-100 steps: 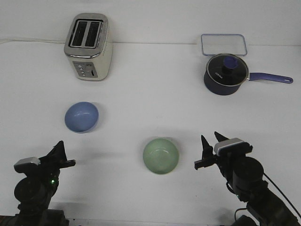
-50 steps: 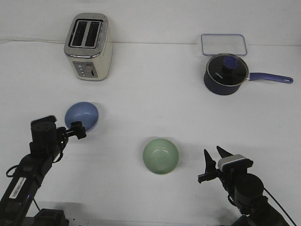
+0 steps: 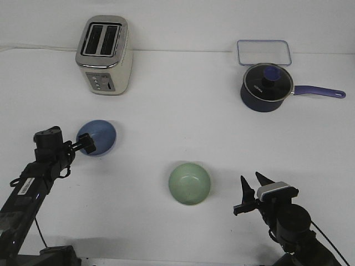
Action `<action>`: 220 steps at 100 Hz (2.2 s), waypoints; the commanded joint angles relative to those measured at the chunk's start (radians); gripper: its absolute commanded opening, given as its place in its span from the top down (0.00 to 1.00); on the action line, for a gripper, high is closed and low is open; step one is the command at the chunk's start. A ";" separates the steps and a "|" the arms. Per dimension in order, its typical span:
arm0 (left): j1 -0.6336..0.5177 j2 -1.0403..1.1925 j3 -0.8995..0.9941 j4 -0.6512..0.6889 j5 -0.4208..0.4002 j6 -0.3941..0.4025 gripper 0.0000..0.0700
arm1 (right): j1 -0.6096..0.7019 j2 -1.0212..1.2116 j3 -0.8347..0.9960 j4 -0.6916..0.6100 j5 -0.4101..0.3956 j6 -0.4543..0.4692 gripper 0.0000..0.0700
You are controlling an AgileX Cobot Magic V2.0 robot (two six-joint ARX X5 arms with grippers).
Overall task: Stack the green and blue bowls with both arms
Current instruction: 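Lift the blue bowl and carry it over the green bowl, then lower the blue bowl into the green bowl and open the left gripper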
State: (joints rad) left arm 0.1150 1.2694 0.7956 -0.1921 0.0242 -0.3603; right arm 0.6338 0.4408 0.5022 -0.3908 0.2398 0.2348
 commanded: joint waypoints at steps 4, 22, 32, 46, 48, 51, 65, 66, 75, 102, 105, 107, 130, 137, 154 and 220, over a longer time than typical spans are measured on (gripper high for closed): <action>0.003 0.052 0.013 0.030 0.013 0.005 0.17 | 0.006 0.004 0.008 0.005 0.003 0.000 0.56; 0.003 0.121 0.013 0.056 0.014 0.005 0.44 | 0.006 0.004 0.008 -0.011 0.003 0.000 0.56; 0.003 0.138 0.013 0.062 0.026 0.006 0.91 | 0.006 0.004 0.008 -0.014 0.003 0.000 0.56; 0.001 0.123 0.015 0.073 0.041 0.010 0.98 | 0.006 0.004 0.008 -0.014 0.003 0.000 0.56; 0.000 0.118 0.015 0.075 0.053 0.012 0.98 | 0.006 0.004 0.008 -0.014 0.003 0.000 0.56; -0.001 0.109 0.016 0.077 0.074 0.014 0.98 | 0.006 0.004 0.008 -0.014 0.003 0.000 0.56; -0.021 0.048 0.022 0.090 0.167 0.016 0.98 | 0.006 0.005 0.008 -0.013 0.004 0.000 0.56; -0.025 0.040 0.023 0.090 0.177 0.017 0.98 | 0.006 0.005 0.008 -0.013 0.004 0.000 0.56; -0.061 -0.026 0.032 0.090 0.254 0.032 0.98 | 0.006 0.005 0.008 -0.013 0.004 0.000 0.56; -0.302 -0.197 0.058 0.079 0.328 -0.003 0.98 | 0.006 0.005 0.008 -0.014 0.003 0.000 0.56; -0.338 -0.201 0.060 0.078 0.327 -0.007 0.98 | 0.006 0.005 0.008 -0.014 0.003 0.000 0.56; -0.362 -0.201 0.061 0.079 0.326 -0.013 0.98 | 0.006 0.005 0.008 -0.014 0.003 0.000 0.56; -0.644 -0.133 0.062 0.089 0.229 -0.042 0.98 | 0.006 0.005 0.008 -0.014 0.003 0.000 0.56; -0.715 -0.098 0.062 0.095 0.197 -0.042 0.98 | 0.006 0.005 0.008 -0.014 0.003 0.000 0.56; -0.813 -0.015 0.062 0.149 0.151 -0.042 0.98 | 0.006 0.005 0.008 -0.014 0.000 0.000 0.56; -0.866 0.106 0.062 0.258 0.167 -0.041 0.46 | 0.006 0.005 0.008 -0.014 0.000 0.000 0.56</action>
State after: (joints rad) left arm -0.7399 1.3624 0.8440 0.0521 0.1883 -0.3958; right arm 0.6338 0.4408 0.5022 -0.4107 0.2394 0.2348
